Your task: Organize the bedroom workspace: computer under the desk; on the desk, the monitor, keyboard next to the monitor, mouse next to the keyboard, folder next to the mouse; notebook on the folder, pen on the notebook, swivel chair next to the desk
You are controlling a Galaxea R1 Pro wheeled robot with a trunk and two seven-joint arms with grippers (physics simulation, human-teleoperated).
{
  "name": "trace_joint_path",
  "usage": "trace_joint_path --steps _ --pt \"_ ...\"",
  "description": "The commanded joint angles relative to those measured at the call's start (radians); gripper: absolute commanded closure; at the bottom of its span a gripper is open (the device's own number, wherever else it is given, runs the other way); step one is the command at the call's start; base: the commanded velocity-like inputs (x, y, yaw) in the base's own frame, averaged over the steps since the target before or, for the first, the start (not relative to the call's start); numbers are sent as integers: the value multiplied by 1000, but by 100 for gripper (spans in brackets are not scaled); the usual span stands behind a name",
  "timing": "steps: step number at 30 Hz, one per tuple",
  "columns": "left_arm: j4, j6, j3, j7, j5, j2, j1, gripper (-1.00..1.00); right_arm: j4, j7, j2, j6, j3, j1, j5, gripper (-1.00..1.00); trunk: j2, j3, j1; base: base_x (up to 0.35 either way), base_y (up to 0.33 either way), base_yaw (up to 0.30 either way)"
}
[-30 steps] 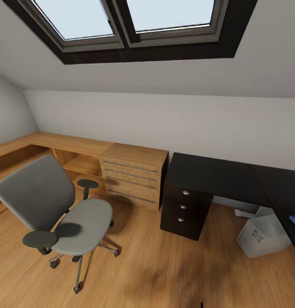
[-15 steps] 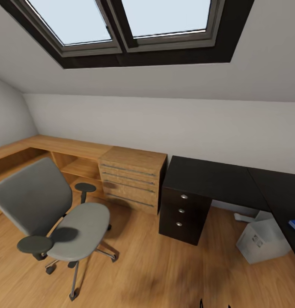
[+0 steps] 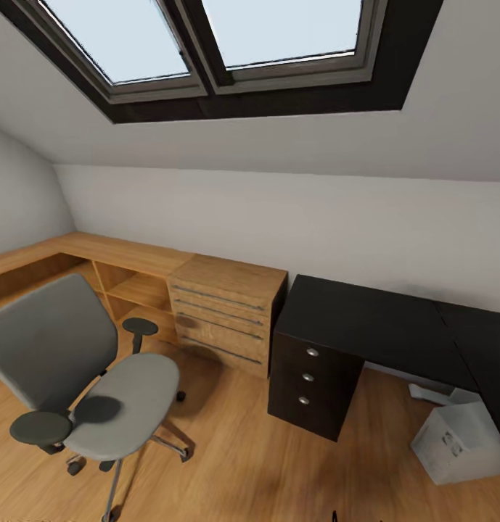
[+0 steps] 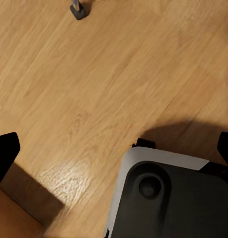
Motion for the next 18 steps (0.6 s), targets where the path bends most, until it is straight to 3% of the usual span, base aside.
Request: trace_joint_path --steps 1,5,12,13,18 --pt "-2 -4 -8 9 10 2 0 -100 2 -3 2 -4 8 0 -6 -100 -1 0 1 126 -149 229" --pt "0 -6 -8 9 10 2 0 -100 2 -2 10 -4 9 5 -6 -100 -1 2 1 64 -76 245" --pt "51 -313 -11 9 10 -2 0 -100 0 -2 14 -4 9 21 19 -100 -1 5 1 7 -8 263" --pt "81 -454 -11 9 10 -17 0 -100 0 -3 12 -4 8 26 62 -100 -1 5 1 1 -1 272" --pt "97 -519 -10 11 10 -44 0 -100 0 -3 9 -4 7 28 89 -100 -1 5 1 0 0 273"
